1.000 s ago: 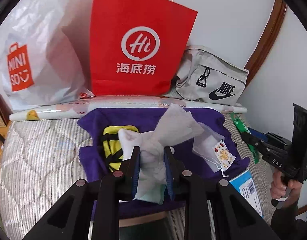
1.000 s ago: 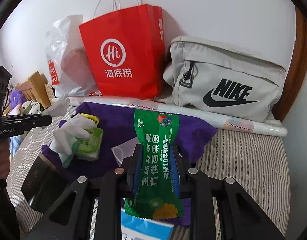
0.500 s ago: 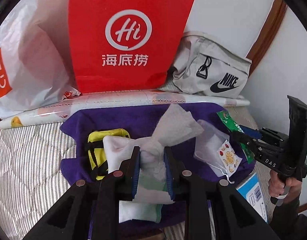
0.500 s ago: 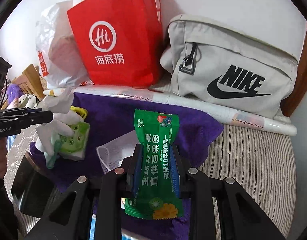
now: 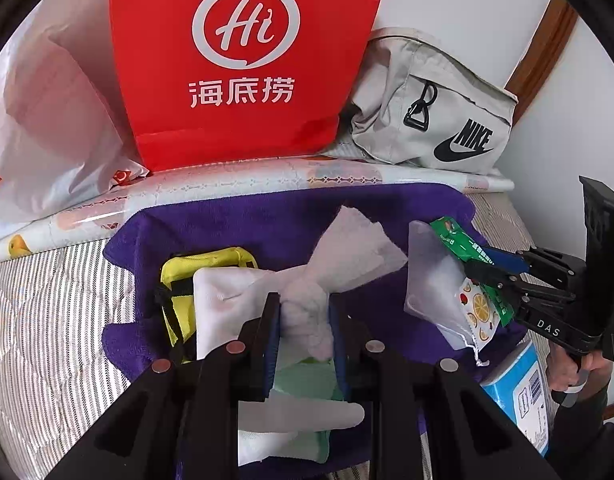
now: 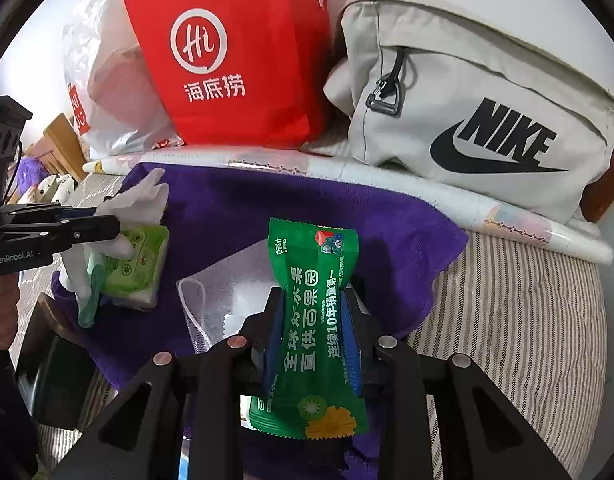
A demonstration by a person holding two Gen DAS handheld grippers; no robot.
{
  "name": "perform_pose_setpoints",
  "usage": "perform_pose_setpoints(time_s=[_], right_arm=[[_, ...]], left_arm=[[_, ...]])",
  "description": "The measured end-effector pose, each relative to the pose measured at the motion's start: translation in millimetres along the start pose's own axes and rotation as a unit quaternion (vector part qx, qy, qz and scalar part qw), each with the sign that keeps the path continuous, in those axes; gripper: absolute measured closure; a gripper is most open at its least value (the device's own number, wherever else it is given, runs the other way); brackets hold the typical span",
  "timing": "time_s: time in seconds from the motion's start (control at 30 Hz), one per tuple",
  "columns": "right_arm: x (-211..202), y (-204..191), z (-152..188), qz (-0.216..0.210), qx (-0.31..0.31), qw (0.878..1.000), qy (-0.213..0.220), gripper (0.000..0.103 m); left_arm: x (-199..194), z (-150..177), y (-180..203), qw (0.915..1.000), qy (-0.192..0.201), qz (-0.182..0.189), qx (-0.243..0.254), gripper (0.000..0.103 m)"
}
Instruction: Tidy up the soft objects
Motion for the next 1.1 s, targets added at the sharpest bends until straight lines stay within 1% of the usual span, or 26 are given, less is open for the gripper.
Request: perform_pose_setpoints(time_s=[0.2,0.3,0.33,0.37,0.4,0.43,0.47,0.53,0.6,0.67,0.83,0.93,0.97,1.1], right_arm=[[2,-4,2,-0.008,-0.003,1.000,-0.010,0.071],[-1,-7,3,-0.008,-0.011,1.000,-0.009,0.069],[-2,-9,3,-0.008,-0.013,1.000,-0.009,0.066],[-3,-9,3,-0.009,-0.014,1.000,-0.009,0.059],[-5,-10,3,-0.009,-0.014,1.000,-0.009,0.054],[-7,-10,3,-0.009,-0.012,1.000,-0.006,0.046],[-11,-10,2,-0.010,-0.011,1.000,0.000,0.043],[-18,-10,2,-0.009,-0.011,1.000,0.007,0.041],[-22,-11,2,-0.006,-0.011,1.000,0.008,0.039],[-27,-12,3,-0.001,-0.010,1.000,0.007,0.033],[-48,-11,10,0.013,-0.001,1.000,0.019,0.024],[-63,-10,16,0.023,0.010,0.999,0.023,0.023],[-71,-12,18,0.026,0.012,0.999,0.028,0.022],[-97,-19,27,0.021,0.021,0.999,0.042,0.022]], left_arm=[[0,0,1,1.0000,-0.007,0.003,-0.002,0.080],[0,1,2,0.9999,-0.015,0.007,-0.004,0.078],[0,1,2,0.9998,-0.016,0.008,-0.006,0.073],[-1,2,2,0.9998,-0.018,0.009,-0.007,0.069],[-2,2,4,0.9998,-0.018,0.010,-0.004,0.061],[-4,2,5,0.9998,-0.014,0.010,-0.002,0.054],[-7,3,6,0.9999,-0.009,0.008,0.001,0.052],[-11,3,9,1.0000,-0.005,0.003,0.007,0.046],[-14,3,10,1.0000,-0.003,0.001,0.008,0.045],[-18,4,11,1.0000,-0.002,0.001,0.005,0.044],[-35,13,12,1.0000,0.008,-0.006,0.001,0.041],[-49,20,12,0.9999,0.014,-0.007,-0.006,0.040],[-55,23,12,0.9998,0.017,-0.009,-0.009,0.037],[-79,35,15,0.9994,0.028,-0.008,-0.019,0.032]])
Point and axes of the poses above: each gripper's, at about its wrist camera, not at the fingertips, and x roughly the way its jaws point, y to its right, z to its underside, the point moved 5 cm from there along x, roughly the way its jaws point, and after that the axes turned 8 degrees about x, right-handed, at the moved point
